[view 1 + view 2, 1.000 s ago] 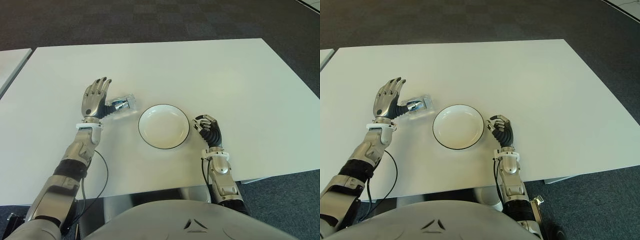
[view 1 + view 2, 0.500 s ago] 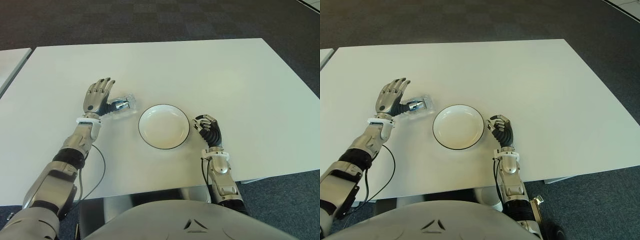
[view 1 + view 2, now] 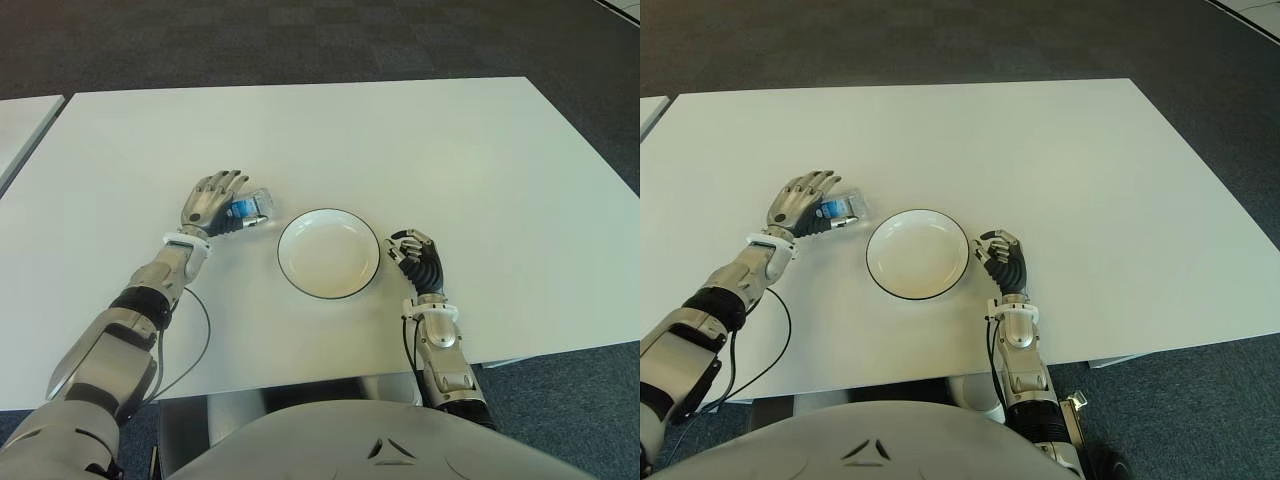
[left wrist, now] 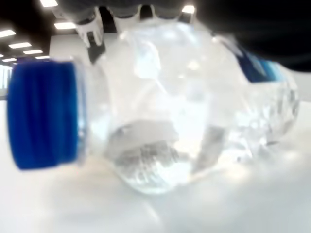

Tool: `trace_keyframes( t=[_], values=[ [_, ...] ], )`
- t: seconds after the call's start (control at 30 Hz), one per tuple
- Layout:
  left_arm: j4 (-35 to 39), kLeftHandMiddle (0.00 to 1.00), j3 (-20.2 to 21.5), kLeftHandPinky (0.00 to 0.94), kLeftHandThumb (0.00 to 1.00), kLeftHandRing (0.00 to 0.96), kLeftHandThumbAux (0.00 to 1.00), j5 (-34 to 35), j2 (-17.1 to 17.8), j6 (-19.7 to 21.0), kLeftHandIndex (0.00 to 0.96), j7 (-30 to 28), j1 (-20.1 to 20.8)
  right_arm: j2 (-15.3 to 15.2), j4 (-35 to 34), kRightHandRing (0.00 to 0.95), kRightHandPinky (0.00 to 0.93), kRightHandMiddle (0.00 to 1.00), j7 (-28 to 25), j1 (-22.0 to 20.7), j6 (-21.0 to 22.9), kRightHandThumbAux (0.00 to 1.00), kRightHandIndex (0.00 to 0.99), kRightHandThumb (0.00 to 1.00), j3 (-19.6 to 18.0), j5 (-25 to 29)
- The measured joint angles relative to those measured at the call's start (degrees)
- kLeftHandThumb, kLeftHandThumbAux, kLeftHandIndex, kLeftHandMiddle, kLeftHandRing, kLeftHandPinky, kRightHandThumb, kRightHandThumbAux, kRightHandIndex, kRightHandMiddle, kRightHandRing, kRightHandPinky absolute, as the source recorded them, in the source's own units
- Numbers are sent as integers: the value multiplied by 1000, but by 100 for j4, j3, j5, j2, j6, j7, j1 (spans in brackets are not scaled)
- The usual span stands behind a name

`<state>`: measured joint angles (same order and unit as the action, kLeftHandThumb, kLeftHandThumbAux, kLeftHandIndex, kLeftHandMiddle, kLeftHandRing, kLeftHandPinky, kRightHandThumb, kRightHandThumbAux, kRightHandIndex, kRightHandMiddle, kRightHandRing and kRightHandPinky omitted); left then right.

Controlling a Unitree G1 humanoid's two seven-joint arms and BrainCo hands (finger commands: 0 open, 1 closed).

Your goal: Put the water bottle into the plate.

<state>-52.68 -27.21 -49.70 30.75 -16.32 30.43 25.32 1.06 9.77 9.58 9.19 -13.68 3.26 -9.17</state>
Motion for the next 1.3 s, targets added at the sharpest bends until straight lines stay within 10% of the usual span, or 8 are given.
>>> trace_keyframes(
  t=[0.77,1.3],
  values=[
    [-1618,0,-1268,0,553,0,175,-216,-236,-75,0,-465,1216,-3,-136,847,850,836,7,145,0,726,437,706,0,14],
    [-2117,0,-2091,0,587,0,266,-522,-353,673,0,-1039,1783,-6,-167,838,840,827,28,184,0,727,437,706,-2,4]
  ],
)
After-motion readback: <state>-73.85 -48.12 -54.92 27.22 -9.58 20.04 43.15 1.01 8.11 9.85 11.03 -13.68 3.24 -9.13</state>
